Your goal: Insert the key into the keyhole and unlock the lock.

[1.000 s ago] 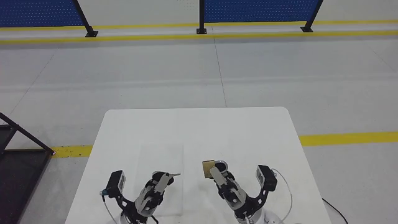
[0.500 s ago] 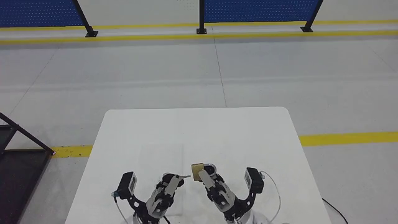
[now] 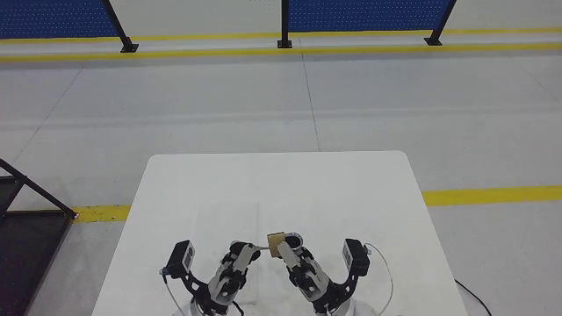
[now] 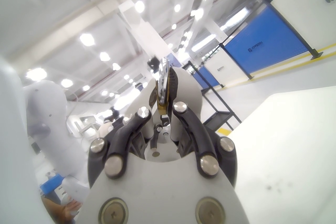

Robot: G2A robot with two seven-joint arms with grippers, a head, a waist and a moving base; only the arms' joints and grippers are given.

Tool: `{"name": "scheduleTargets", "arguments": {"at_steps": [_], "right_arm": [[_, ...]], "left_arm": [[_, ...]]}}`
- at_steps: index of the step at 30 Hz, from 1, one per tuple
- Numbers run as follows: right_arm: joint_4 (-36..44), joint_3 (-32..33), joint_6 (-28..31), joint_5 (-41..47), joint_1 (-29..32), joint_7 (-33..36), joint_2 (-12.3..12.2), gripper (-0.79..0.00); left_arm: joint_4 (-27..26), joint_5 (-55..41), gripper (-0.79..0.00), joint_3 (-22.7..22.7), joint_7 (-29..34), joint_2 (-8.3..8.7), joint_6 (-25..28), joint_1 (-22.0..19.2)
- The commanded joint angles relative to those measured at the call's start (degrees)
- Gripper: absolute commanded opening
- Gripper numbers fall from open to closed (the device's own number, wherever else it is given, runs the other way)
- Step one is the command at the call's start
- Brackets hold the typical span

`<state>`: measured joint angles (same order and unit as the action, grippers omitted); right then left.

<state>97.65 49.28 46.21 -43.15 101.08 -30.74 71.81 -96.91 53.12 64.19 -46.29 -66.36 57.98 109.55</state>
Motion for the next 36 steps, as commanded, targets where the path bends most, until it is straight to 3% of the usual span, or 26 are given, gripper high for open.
{"name": "scheduleTargets", "arguments": {"at_steps": [1, 36], "right_arm": [[0.07, 0.09, -0.01, 0.14, -0.01, -0.42, 0.05, -0.785], [-0.16, -0.71, -0.66, 0.55, -0.74, 0.52, 0.82, -0.785]], "left_arm": [[-0.07, -0.13, -0.785, -0.08, 0.01, -0.05, 0.02, 0.03], [1.34, -0.95, -0.785, -2.17, 0.01, -1.43, 0.02, -2.23]]}}
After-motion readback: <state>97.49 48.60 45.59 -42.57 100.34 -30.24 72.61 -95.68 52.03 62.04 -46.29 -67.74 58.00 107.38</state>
